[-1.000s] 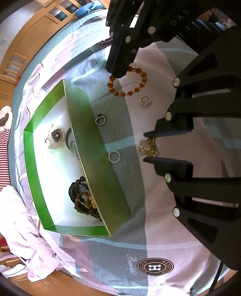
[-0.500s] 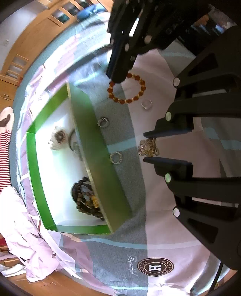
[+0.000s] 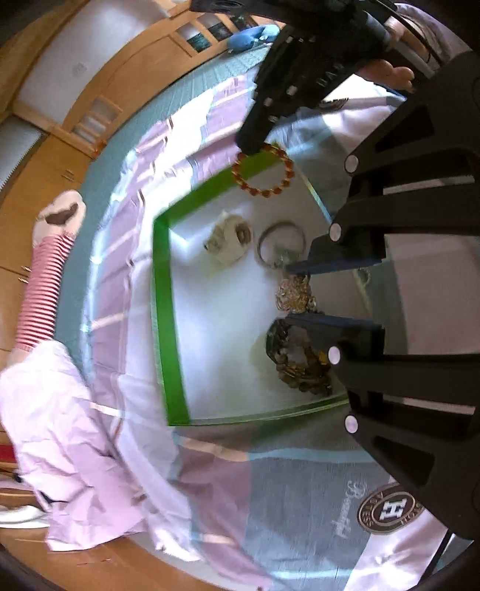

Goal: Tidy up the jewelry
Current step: 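Lift the brooch over the box with the left tool while the right tool carries the red bracelet, then release the brooch into the box with the left tool while the right tool drops the red bracelet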

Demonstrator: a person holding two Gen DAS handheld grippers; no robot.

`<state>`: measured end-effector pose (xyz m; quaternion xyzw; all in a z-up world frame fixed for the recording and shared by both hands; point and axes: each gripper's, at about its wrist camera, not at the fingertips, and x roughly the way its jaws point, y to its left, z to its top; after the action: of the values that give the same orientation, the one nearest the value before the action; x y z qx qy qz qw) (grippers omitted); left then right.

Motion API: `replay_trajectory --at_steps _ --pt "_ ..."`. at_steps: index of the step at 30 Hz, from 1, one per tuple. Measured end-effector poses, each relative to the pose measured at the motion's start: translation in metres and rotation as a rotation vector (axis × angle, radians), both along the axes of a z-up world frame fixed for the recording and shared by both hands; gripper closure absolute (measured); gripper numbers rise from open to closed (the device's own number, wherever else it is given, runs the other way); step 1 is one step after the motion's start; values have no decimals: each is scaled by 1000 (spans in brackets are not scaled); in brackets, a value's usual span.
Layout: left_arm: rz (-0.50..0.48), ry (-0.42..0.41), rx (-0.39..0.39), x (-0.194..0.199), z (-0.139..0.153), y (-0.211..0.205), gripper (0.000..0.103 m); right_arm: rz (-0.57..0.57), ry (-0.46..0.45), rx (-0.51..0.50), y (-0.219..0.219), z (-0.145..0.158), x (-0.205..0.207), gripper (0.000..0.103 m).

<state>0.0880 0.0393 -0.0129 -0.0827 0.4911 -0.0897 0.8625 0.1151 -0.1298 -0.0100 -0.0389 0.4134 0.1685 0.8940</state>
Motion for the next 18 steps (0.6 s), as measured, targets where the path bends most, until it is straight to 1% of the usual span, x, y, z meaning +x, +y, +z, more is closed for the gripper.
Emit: replay_trajectory --at_steps 2,4,5,6,7,9,11,13,14,17,18 --pt "11 27 2 7 -15 1 82 -4 22 -14 1 -10 4 94" --pt "32 45 6 12 -25 4 82 -3 33 -8 0 -13 2 80" --pt "35 50 2 12 -27 4 81 0 31 11 -2 -13 -1 63" --pt "34 53 -6 12 -28 4 77 -3 23 37 -7 -11 -7 52" --pt "29 55 -14 11 -29 4 74 -4 22 53 -12 -9 -12 51" --pt "27 50 -19 8 -26 3 65 -3 32 77 -22 -6 -23 51" --pt "19 42 -25 2 -20 0 61 -7 44 100 -32 -7 -33 51" --pt "-8 49 -30 -8 -17 -4 61 13 73 114 -38 -14 -48 51" --pt "-18 52 -27 -13 -16 -6 60 26 84 105 -38 -19 -53 51" --pt "-60 63 -7 -36 -17 -13 59 69 122 19 -25 -48 -66 51" --pt "-67 63 3 -42 -16 -15 58 75 136 10 -21 -56 -67 51"
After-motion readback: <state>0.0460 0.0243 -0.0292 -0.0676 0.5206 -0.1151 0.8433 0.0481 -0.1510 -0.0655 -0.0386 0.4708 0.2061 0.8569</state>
